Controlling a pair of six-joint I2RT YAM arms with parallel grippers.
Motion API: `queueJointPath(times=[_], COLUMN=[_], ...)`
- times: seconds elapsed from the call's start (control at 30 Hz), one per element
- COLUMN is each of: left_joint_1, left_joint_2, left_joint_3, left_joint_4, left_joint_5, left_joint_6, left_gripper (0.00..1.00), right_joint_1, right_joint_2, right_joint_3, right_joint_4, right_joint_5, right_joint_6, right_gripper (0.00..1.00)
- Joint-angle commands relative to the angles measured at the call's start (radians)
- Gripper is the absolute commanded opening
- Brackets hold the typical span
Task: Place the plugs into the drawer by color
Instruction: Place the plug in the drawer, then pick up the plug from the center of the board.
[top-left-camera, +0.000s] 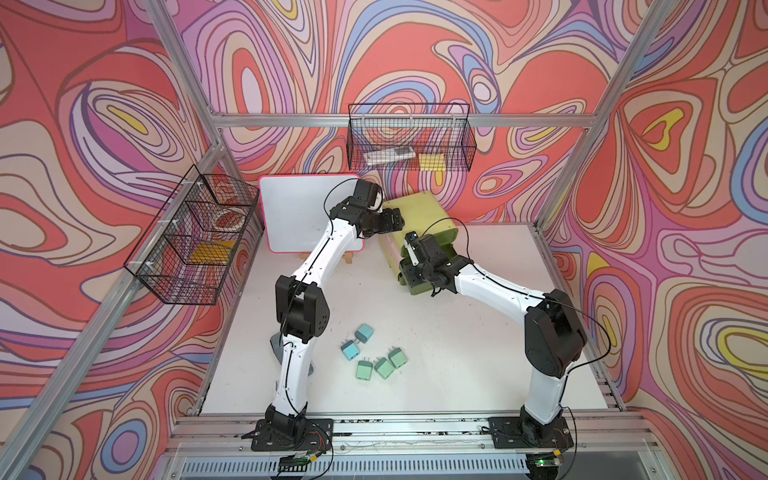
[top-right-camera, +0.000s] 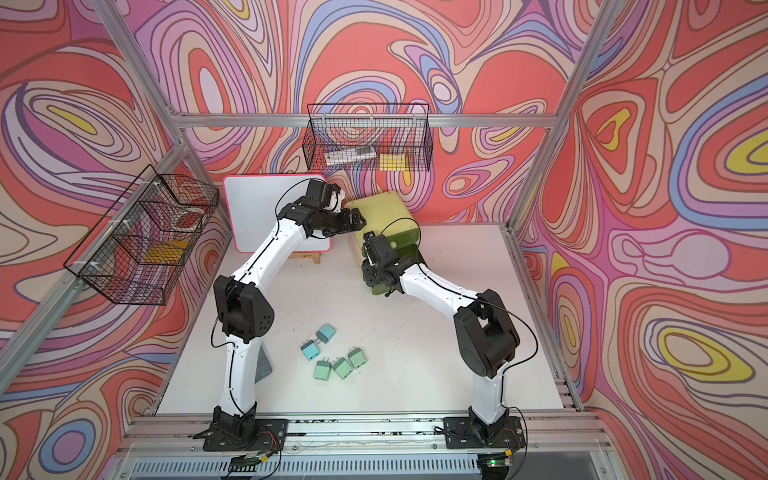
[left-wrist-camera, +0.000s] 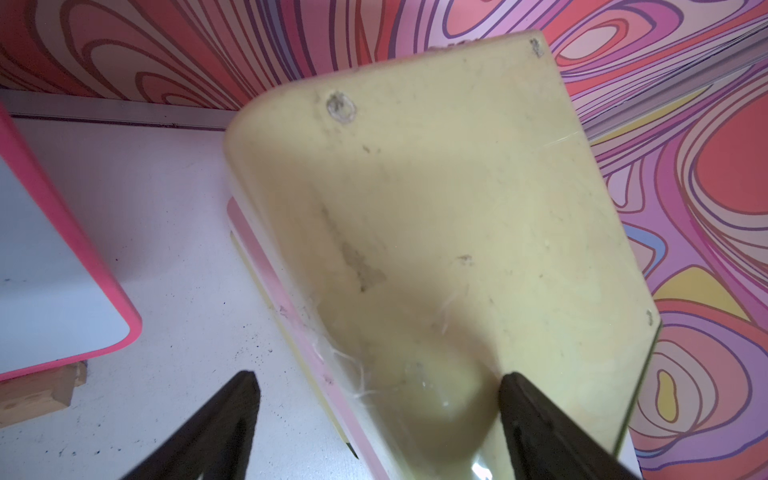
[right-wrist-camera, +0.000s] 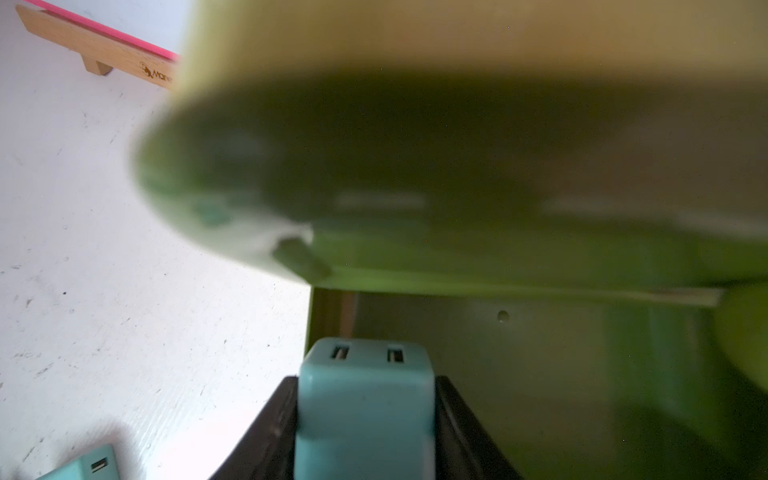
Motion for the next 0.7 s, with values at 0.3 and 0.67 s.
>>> queueJointPath(times=[0.3,0.67], left_joint_1=[-0.011,-0.011], left_joint_2=[0.014,0.026], left_joint_3=[0.014,0.039], left_joint_4=[-0.073,-0.091], left_joint_5=[-0.032,-0.031], left_joint_6=[0.044,0.048], left_gripper=[0.90,0.90], right_joint_1=[-0.002,0.318], right_joint_2=[-0.187,-0.091], right_joint_3=[-0.126,-0.281], right_joint_4=[0.042,0.237], right_joint_5=[-0.182,-0.165], right_joint_6=[0.005,-0.024], right_gripper=[0.58,0.57])
